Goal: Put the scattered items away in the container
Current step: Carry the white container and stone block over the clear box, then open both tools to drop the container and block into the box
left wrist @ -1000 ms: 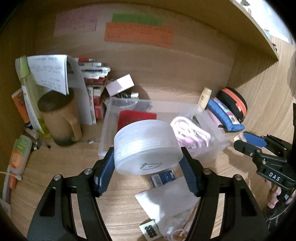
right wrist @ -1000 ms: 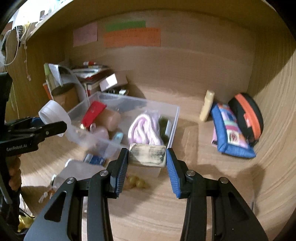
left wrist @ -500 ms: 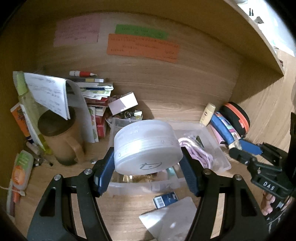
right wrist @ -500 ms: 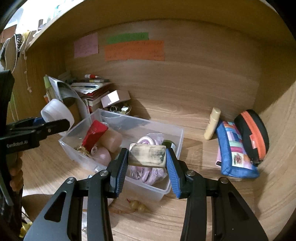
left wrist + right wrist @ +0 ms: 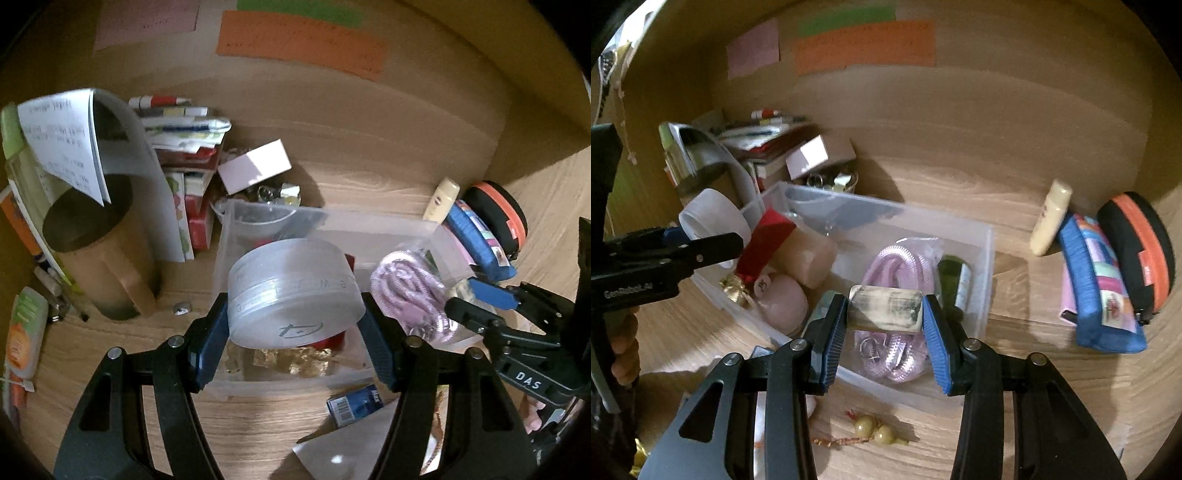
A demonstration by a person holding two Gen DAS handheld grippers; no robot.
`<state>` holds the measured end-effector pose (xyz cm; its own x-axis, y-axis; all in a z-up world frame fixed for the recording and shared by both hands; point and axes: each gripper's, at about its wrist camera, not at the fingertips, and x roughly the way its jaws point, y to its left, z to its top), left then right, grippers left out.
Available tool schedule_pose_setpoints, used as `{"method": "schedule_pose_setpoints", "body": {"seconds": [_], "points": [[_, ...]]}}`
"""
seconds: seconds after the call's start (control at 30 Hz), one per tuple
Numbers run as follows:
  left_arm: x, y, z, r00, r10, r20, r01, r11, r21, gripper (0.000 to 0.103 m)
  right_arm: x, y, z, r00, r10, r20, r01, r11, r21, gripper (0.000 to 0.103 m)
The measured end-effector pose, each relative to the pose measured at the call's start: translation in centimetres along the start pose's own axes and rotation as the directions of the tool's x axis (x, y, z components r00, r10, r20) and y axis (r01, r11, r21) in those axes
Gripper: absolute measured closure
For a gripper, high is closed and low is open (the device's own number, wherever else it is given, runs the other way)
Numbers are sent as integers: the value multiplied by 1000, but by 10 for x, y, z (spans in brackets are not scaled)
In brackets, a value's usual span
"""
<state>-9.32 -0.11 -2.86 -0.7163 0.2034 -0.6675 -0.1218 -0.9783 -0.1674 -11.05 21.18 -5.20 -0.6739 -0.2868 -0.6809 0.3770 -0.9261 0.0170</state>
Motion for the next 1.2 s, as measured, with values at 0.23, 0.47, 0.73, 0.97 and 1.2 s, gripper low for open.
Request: {"method": "schedule_pose_setpoints", "body": {"seconds": [0.23,0.47,0.73,0.97,1.2], "points": [[8,-1,-3,1000,5,-15,-4,1000,22,36,13,-3,-3,1000,0,-28,0,1000,12,65],[6,0,-3,1000,-5,-12,5,1000,29,33,18,-1,-4,999,5,-37,-5,1000,16,65],[-2,-1,-2,1000,0,9,0,1000,20,33,16,2,-4,999,-40,-21,39,999,-5,50],[-26,-5,-7,997,14,75,-17,999,34,33,4,5,-4,999,-46,5,46,999,-19,43],[-44,-8,-22,996,26,87,-31,998,56,26,-11,9,-10,998,-60,31,61,998,-29,40]]}}
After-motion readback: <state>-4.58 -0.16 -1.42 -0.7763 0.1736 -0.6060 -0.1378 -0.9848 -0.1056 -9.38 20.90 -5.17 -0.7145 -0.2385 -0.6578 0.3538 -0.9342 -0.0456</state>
